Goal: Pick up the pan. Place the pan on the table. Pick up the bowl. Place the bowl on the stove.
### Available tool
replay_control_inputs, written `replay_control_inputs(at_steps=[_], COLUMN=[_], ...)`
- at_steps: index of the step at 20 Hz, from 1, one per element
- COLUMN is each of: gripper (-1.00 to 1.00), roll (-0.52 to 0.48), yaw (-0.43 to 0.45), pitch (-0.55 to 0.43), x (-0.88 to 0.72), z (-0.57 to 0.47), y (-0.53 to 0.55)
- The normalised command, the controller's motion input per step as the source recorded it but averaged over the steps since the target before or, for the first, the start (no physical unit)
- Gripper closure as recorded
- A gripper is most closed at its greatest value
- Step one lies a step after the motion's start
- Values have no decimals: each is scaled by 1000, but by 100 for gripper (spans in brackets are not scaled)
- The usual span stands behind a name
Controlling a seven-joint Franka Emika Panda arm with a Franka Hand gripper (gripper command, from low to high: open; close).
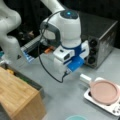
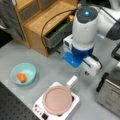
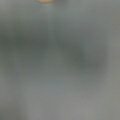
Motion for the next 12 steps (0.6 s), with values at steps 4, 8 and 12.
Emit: replay_control_inputs(at_steps=[4, 8, 12], gripper=[-100, -100, -100], roll=[-129, -159, -206], yaw=[45, 100, 180], pitch=[178, 193, 229], x=[461, 321, 274], z=[37, 100, 85], y=[-12, -5, 11])
